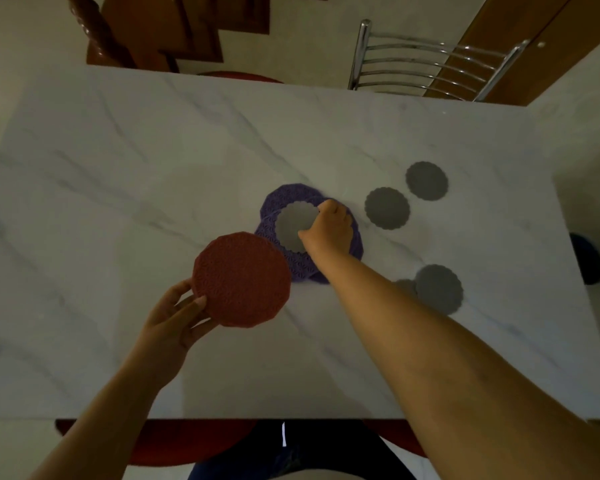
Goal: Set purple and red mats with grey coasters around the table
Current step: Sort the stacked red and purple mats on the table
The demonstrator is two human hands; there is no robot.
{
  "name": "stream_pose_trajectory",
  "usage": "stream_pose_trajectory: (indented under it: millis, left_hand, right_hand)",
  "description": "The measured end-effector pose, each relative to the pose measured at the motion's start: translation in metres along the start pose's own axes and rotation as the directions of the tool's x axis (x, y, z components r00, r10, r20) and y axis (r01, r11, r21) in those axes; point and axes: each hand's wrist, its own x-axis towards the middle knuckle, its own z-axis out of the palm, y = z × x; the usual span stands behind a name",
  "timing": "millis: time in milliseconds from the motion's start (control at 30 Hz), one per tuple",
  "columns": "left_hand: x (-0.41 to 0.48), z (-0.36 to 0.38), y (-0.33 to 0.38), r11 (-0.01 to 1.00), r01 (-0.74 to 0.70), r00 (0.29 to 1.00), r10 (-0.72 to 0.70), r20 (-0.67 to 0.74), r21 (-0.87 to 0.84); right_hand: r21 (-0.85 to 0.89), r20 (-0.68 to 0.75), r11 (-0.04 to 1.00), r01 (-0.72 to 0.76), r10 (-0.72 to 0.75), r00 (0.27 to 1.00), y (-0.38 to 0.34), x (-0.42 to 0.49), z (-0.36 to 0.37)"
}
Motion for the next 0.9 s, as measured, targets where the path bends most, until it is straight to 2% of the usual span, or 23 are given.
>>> stream_pose_trajectory:
  millis: [133, 233, 333, 433, 500, 533, 567, 633, 700, 800, 900]
  left_hand:
    - [0.003, 0.008, -0.001, 1.000, 0.005, 1.000, -0.005, 0.007, -0.004]
    - [0.006, 0.015, 0.000, 1.000, 0.016, 0.999, -0.016, 0.028, -0.003]
    - [0.008, 0.022, 0.000, 1.000, 0.030, 0.999, -0.030, 0.045, 0.005]
    - [0.009, 0.029, 0.000, 0.999, 0.032, 0.998, -0.032, 0.047, 0.004]
    - [0.009, 0.033, 0.000, 0.999, 0.031, 0.999, -0.031, 0.042, 0.006]
    - [0.009, 0.034, 0.000, 1.000, 0.031, 0.999, -0.031, 0.037, 0.006]
    - [0.009, 0.035, 0.000, 0.999, 0.031, 0.999, -0.031, 0.031, 0.005]
    - [0.009, 0.036, 0.001, 1.000, 0.030, 0.999, -0.030, 0.024, 0.003]
    - [0.009, 0.035, 0.003, 1.000, 0.026, 0.999, -0.026, 0.021, -0.004]
    - [0.008, 0.033, 0.004, 1.000, 0.022, 1.000, -0.022, 0.008, -0.022]
    - [0.007, 0.031, 0.004, 0.998, 0.013, 1.000, -0.014, -0.013, -0.055]
  right_hand:
    - [0.421, -0.074, 0.907, -0.025, 0.062, 0.995, 0.024, -0.002, -0.020]
    - [0.516, -0.204, 0.853, -0.078, 0.211, 0.956, 0.061, 0.014, -0.053]
    - [0.640, -0.180, 0.739, -0.210, 0.410, 0.894, 0.100, 0.040, -0.078]
    - [0.610, -0.077, 0.698, -0.376, 0.524, 0.848, 0.128, 0.061, -0.086]
    - [0.529, -0.020, 0.673, -0.517, 0.619, 0.785, 0.132, 0.063, -0.086]
    - [0.451, -0.055, 0.714, -0.536, 0.621, 0.782, 0.131, 0.059, -0.086]
    - [0.356, -0.120, 0.786, -0.505, 0.575, 0.809, 0.126, 0.052, -0.084]
    - [0.237, -0.224, 0.923, -0.303, 0.356, 0.907, 0.112, 0.039, -0.077]
    - [0.191, -0.174, 0.981, -0.045, 0.079, 0.982, 0.091, 0.027, -0.065]
    - [0.129, -0.009, 0.976, 0.176, -0.176, 0.984, 0.062, 0.008, -0.044]
    - [-0.117, 0.100, 0.958, 0.261, -0.250, 0.963, 0.047, -0.003, -0.023]
